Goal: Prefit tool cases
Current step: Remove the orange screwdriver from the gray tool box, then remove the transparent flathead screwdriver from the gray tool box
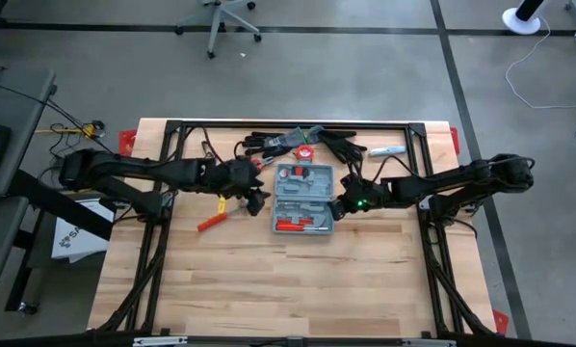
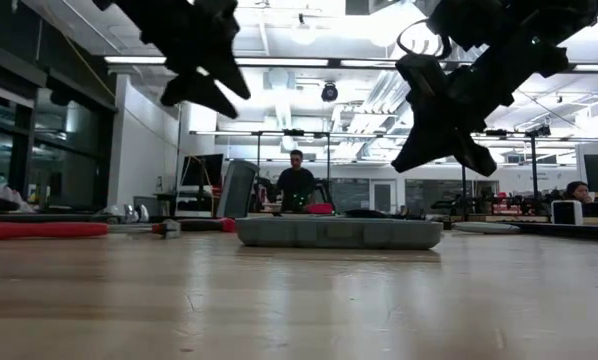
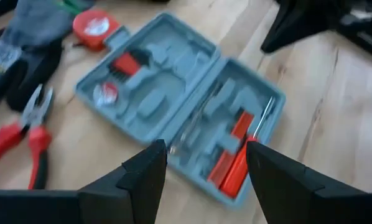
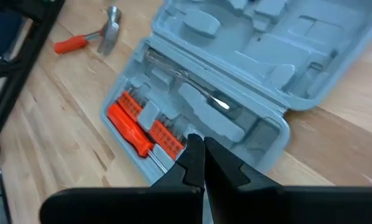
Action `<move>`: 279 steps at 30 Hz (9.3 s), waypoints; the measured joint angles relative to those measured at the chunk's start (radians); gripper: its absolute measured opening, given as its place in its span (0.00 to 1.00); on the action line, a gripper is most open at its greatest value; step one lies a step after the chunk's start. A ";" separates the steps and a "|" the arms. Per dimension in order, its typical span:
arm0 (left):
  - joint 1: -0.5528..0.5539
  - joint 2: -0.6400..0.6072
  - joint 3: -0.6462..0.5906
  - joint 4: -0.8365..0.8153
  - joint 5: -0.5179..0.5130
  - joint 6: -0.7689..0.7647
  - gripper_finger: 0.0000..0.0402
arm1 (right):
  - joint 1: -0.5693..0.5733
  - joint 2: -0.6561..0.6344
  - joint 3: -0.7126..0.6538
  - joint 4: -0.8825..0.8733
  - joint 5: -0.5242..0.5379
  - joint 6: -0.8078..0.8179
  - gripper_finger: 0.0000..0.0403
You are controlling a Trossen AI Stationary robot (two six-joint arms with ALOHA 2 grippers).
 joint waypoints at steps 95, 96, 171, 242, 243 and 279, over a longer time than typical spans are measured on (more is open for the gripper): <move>-0.082 0.381 0.111 0.112 0.399 0.394 0.52 | 0.163 0.454 0.230 -0.141 -0.122 -0.021 0.00; -0.082 0.381 0.111 0.124 0.406 0.374 0.52 | 0.163 0.454 0.230 -0.141 -0.122 -0.021 0.00; -0.164 0.072 0.105 -0.103 0.154 0.094 0.33 | 0.153 0.695 0.716 -0.281 -0.265 -0.501 0.00; -0.061 0.274 -0.010 0.231 0.209 0.150 0.33 | 0.126 0.278 0.310 -0.298 0.041 -0.143 0.00; -0.061 0.283 -0.010 0.245 0.219 0.162 0.33 | 0.118 0.279 0.310 -0.315 0.036 -0.158 0.00; 0.057 0.360 0.139 0.098 0.290 0.892 0.39 | 0.062 0.478 0.312 -0.232 -0.094 -0.194 0.00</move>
